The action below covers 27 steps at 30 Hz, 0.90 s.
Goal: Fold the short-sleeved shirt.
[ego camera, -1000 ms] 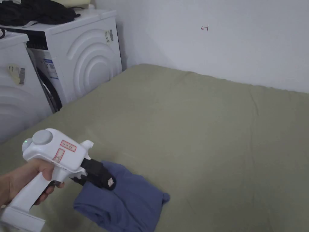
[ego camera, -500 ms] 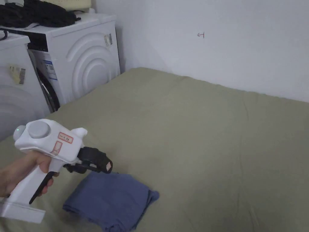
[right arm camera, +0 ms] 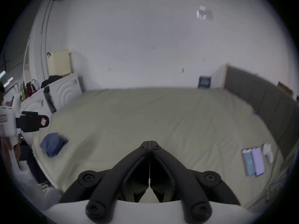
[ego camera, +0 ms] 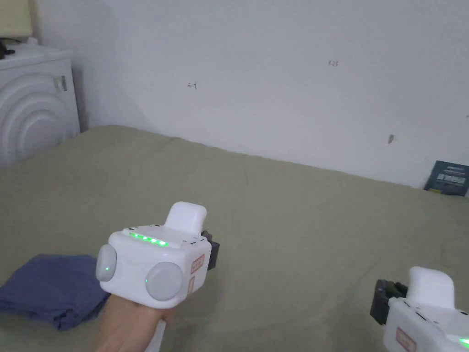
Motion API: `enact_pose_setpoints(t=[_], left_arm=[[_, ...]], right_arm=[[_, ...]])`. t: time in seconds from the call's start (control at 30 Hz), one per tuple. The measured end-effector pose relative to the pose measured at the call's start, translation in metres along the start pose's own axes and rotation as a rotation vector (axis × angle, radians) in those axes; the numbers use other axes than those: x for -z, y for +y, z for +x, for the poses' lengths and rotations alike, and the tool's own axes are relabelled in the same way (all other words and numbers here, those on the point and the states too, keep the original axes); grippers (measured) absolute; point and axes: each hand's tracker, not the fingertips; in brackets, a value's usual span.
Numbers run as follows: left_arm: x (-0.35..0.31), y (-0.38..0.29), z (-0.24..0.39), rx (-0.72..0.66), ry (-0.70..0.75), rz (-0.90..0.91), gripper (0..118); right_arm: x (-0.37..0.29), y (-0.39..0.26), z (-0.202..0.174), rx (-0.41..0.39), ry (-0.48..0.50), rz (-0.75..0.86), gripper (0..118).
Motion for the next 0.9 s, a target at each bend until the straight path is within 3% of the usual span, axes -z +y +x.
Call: enact_pose_setpoints(t=[0.07, 0.13, 0.3, 0.43, 0.5, 0.57, 0.67, 0.9], left_arm=[[-0.011, 0.002, 0.027, 0.020, 0.001, 0.096, 0], [-0.016, 0.007, 0.037, 0.061, 0.091, 0.169, 0], [-0.092, -0.002, 0.059, -0.065, 0.120, 0.360, 0], [-0.091, 0.000, 0.052, 0.019, 0.102, 0.310, 0], [-0.092, -0.001, 0.056, -0.017, 0.141, 0.313, 0], [-0.089, 0.001, 0.048, -0.061, 0.086, 0.315, 0], [-0.086, 0.005, 0.045, -0.039, 0.103, 0.320, 0], [-0.084, 0.008, 0.042, -0.008, 0.115, 0.321, 0]], right_arm=[[-0.015, 0.006, -0.003, -0.040, -0.055, 0.052, 0], [-0.031, 0.009, -0.004, -0.024, -0.076, 0.104, 0], [-0.075, 0.012, -0.006, 0.026, -0.083, 0.153, 0], [-0.086, 0.013, -0.006, 0.017, -0.083, 0.173, 0], [-0.089, 0.018, -0.006, 0.006, -0.099, 0.183, 0], [-0.087, 0.019, -0.004, 0.000, -0.096, 0.186, 1], [-0.086, 0.019, -0.005, -0.036, -0.105, 0.191, 1], [-0.087, 0.028, 0.000, -0.036, -0.116, 0.199, 1]])
